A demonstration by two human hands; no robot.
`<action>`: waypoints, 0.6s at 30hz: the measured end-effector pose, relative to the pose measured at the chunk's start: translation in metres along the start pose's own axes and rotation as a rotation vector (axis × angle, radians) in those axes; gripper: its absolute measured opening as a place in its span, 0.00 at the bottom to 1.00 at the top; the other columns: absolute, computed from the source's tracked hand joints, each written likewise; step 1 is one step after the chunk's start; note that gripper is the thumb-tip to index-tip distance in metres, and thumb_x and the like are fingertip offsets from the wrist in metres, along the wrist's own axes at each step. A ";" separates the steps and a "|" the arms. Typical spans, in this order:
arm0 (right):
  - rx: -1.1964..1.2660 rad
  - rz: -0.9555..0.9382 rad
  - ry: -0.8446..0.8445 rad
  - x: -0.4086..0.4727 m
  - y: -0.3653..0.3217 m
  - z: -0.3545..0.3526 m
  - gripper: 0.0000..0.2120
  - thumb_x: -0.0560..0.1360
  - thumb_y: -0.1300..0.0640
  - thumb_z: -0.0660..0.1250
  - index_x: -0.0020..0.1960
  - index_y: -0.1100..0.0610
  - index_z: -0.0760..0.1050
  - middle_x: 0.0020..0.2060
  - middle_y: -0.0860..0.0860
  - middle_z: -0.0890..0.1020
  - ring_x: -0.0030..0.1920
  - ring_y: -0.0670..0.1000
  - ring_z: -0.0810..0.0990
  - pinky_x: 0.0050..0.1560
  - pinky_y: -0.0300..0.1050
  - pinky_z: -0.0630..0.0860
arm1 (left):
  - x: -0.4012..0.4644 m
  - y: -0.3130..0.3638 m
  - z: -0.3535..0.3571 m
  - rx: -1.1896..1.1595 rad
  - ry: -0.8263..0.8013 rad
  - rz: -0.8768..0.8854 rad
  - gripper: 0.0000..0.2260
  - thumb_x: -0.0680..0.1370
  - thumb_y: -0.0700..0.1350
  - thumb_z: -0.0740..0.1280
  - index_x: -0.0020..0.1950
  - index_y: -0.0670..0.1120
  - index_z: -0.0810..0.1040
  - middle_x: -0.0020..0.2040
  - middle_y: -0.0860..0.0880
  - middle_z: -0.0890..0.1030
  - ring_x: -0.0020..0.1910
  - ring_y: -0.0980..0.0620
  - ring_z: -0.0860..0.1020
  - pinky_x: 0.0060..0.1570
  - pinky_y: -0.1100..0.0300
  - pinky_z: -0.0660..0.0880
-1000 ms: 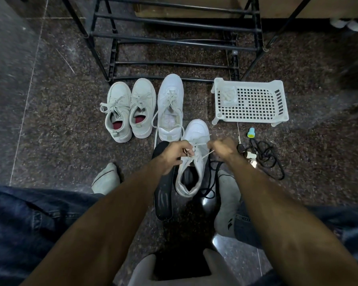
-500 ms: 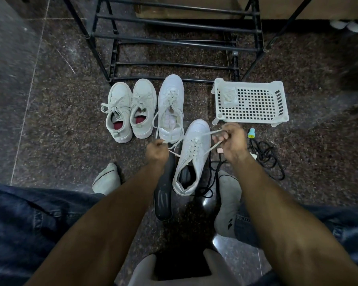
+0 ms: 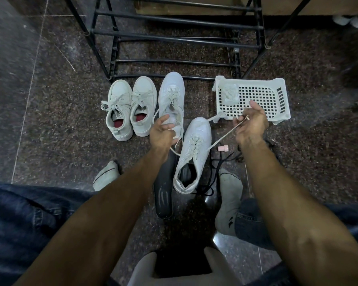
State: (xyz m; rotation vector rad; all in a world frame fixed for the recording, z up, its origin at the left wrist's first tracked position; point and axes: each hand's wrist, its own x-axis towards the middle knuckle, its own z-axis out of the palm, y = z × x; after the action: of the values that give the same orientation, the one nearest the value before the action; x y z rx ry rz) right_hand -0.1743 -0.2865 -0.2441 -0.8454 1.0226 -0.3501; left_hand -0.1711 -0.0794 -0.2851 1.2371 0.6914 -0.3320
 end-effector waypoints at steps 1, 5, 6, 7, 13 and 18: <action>-0.004 -0.029 -0.006 0.002 -0.005 0.001 0.19 0.73 0.73 0.55 0.54 0.58 0.79 0.39 0.52 0.77 0.27 0.45 0.70 0.33 0.42 0.74 | 0.002 0.003 0.000 0.037 0.024 0.037 0.20 0.76 0.26 0.58 0.64 0.40 0.75 0.47 0.45 0.76 0.36 0.53 0.73 0.35 0.59 0.75; -0.509 -0.158 -0.249 0.005 -0.005 0.001 0.17 0.74 0.73 0.59 0.47 0.55 0.80 0.43 0.53 0.81 0.29 0.48 0.73 0.30 0.41 0.73 | 0.010 0.001 -0.002 0.518 -0.042 0.157 0.20 0.73 0.26 0.62 0.60 0.42 0.78 0.57 0.44 0.77 0.43 0.54 0.75 0.33 0.68 0.76; -0.683 -0.152 -0.338 0.005 0.003 0.000 0.17 0.74 0.73 0.60 0.46 0.54 0.80 0.41 0.54 0.81 0.30 0.50 0.74 0.31 0.42 0.74 | 0.010 -0.004 -0.003 0.679 -0.121 0.129 0.20 0.73 0.28 0.64 0.61 0.43 0.78 0.59 0.45 0.77 0.47 0.52 0.77 0.40 0.66 0.78; -0.859 -0.141 -0.415 0.006 0.013 -0.002 0.16 0.74 0.72 0.61 0.45 0.53 0.80 0.41 0.54 0.82 0.32 0.51 0.75 0.33 0.42 0.74 | 0.009 -0.011 -0.005 0.853 -0.212 0.086 0.19 0.74 0.31 0.65 0.63 0.45 0.78 0.61 0.47 0.78 0.51 0.51 0.78 0.48 0.62 0.78; -1.757 -0.297 -0.527 -0.021 0.084 -0.038 0.18 0.72 0.54 0.70 0.61 0.49 0.75 0.61 0.53 0.73 0.50 0.53 0.78 0.50 0.48 0.77 | -0.011 -0.054 -0.015 1.484 -0.332 0.052 0.20 0.74 0.55 0.69 0.64 0.52 0.74 0.62 0.47 0.78 0.63 0.45 0.75 0.68 0.42 0.64; -1.866 -0.277 -0.480 -0.056 0.116 -0.065 0.19 0.71 0.45 0.69 0.56 0.52 0.68 0.53 0.52 0.76 0.53 0.57 0.78 0.48 0.48 0.74 | -0.019 -0.060 -0.012 1.756 -0.233 0.247 0.18 0.78 0.56 0.61 0.63 0.46 0.73 0.61 0.42 0.78 0.60 0.40 0.76 0.62 0.46 0.69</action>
State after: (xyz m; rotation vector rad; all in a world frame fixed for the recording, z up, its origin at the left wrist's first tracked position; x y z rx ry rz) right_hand -0.2723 -0.2068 -0.3142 -2.5705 0.5301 0.7590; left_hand -0.2238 -0.0898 -0.3195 2.8194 -0.1642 -0.9375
